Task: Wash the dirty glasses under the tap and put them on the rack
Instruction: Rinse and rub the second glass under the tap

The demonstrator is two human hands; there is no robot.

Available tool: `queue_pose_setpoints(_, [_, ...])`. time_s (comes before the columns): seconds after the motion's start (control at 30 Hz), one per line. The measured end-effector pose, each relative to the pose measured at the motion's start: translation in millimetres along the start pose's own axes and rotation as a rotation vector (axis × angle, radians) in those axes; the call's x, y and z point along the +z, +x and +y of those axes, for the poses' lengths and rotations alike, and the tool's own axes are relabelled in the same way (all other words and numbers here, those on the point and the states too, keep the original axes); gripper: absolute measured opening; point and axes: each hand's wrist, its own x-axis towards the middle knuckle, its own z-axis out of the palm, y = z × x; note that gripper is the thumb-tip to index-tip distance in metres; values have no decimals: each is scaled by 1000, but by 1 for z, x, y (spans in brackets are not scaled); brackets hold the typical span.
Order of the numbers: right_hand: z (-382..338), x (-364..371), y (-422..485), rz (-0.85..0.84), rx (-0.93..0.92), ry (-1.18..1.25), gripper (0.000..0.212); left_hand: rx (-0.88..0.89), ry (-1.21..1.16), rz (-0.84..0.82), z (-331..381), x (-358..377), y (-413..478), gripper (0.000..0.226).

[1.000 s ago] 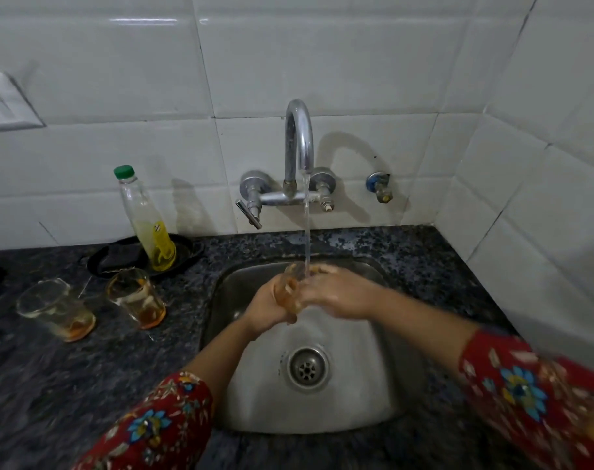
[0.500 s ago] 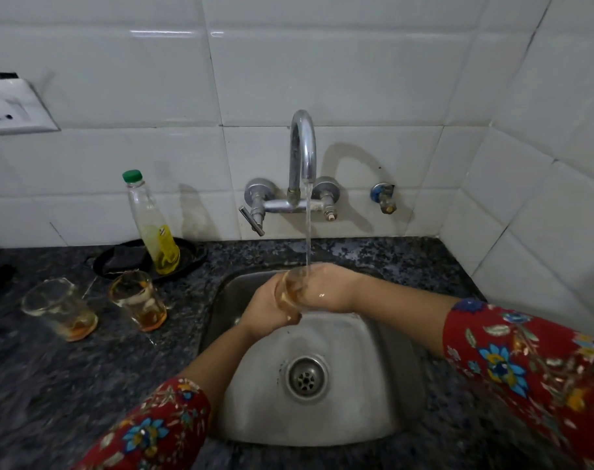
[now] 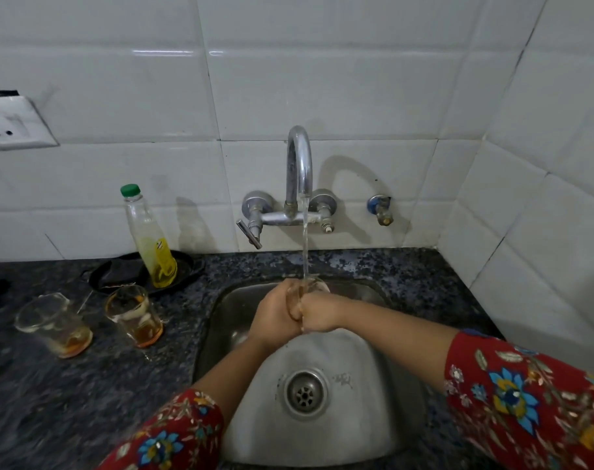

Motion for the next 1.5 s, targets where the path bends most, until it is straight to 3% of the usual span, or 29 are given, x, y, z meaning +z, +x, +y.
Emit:
queue_pose_setpoints(0.03, [-1,1,3,-11,1,92,20,-9,7,39,-1,3,-2,39])
queue_pose_setpoints(0.1, [4,-2,0,31,-97,45,18,-23,-50,44,-4,2,-3,44])
queue_pose_setpoints(0.23, [24,-12,-14,264,-401,-540,17,83,-92,-148,-4,-10,3,62])
queue_pose_setpoints(0.3, [19,-8,-12,265,-299,-485,19,28,-64,-115,-1,-6,5,57])
queue_pose_setpoints(0.37, [6,-5,-9,123,-50,-212,19,-9,32,-46,3,1,4,42])
queue_pose_setpoints(0.43, [0,-5,-4,41,52,-42,21,-13,41,0,3,5,2,38])
queue_pose_setpoints(0.5, [0,-9,-5,59,-19,-120,18,-15,-44,-3,-2,3,2,43])
queue_pose_setpoints(0.63, [18,-10,-3,166,-242,-637,16,55,-140,-114,-4,-8,6,52])
queue_pose_setpoints(0.7, [18,-9,-3,173,-201,-619,18,42,-135,-97,3,-5,6,49])
queue_pose_setpoints(0.8, [9,-4,0,91,-17,-265,23,-4,25,-5,10,5,5,31])
queue_pose_setpoints(0.9, [9,-7,-5,77,-26,-142,21,10,43,-2,9,8,6,31])
queue_pose_setpoints(0.97, [14,-15,-13,69,-146,-316,19,63,-40,-94,14,1,6,25])
queue_pose_setpoints(1.03, [21,-18,-12,139,-282,-529,20,60,-162,-167,12,-4,7,40])
queue_pose_setpoints(1.1, [27,-14,-9,198,-298,-602,21,10,-140,-189,6,-5,8,59])
queue_pose_setpoints(1.17, [24,-6,-6,210,-182,-475,21,-14,-51,-161,4,-1,10,55])
queue_pose_setpoints(1.3, [-8,3,0,96,120,226,30,27,202,7,7,7,9,30])
queue_pose_setpoints(1.4, [-16,0,4,88,224,849,21,100,545,40,-1,3,5,60])
queue_pose_setpoints(1.5, [-13,5,-5,66,294,1435,28,133,896,-80,0,-9,-1,69])
